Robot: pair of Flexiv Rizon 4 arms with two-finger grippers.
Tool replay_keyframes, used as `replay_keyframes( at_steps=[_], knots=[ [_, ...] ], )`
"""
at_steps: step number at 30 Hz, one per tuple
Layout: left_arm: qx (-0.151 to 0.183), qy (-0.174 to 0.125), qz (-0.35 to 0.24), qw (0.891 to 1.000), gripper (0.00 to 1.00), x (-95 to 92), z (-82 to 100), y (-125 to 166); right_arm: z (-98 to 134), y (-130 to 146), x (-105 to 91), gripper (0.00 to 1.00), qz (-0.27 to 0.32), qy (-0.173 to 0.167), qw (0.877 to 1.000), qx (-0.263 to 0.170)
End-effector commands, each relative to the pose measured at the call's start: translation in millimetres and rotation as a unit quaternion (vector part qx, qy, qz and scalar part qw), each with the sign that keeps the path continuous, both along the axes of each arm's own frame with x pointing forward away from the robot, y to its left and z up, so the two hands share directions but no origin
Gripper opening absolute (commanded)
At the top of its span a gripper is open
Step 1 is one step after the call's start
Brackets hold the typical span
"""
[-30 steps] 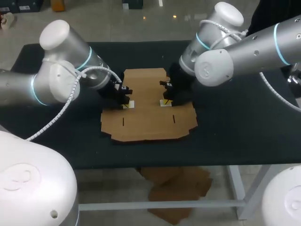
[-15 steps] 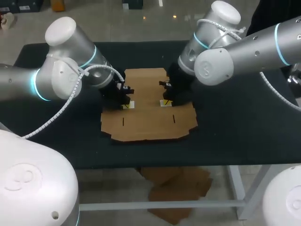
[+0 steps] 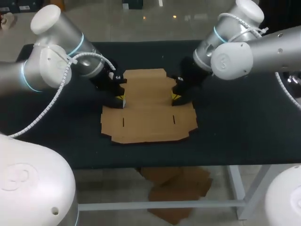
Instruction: Assemble the packaging by folding the flat box into shape, placing the metal phone stand inside, and closing the box properly
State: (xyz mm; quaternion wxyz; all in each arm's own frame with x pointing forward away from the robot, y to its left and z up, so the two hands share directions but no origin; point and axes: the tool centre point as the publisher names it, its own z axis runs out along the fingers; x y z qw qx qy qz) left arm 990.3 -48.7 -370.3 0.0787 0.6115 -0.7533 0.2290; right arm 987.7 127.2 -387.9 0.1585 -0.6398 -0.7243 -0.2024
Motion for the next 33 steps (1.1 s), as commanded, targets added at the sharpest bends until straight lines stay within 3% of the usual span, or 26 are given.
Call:
replay_keyframes(
  at_steps=[1, 7, 14, 24, 33],
  knots=[
    [0.001, 0.002, 0.006, 1.0, 0.0, -5.9, 15.0, 10.8, 8.6, -15.8, -4.2, 0.0, 0.001, 0.008, 1.0, 0.02],
    [-0.003, 0.008, 0.023, 1.0, 0.0, -6.4, 21.9, 24.8, 10.3, -37.4, -6.0, 0.0, -0.008, 0.018, 0.999, 0.044],
    [-0.015, 0.011, 0.037, 0.999, 0.0, -20.9, 36.9, 42.5, 21.8, -58.2, -12.7, 0.0, -0.018, 0.027, 0.998, 0.049],
    [-0.037, 0.007, 0.049, 0.998, 0.0, -64.1, 51.5, 67.5, 42.6, -89.9, -50.5, 0.0, -0.04, 0.025, 0.997, 0.056],
    [-0.043, 0.007, 0.048, 0.998, 0.0, -102.0, 58.6, 76.1, 39.3, -105.6, -85.7, 0.0, -0.067, 0.04, 0.995, 0.069]
  ],
)
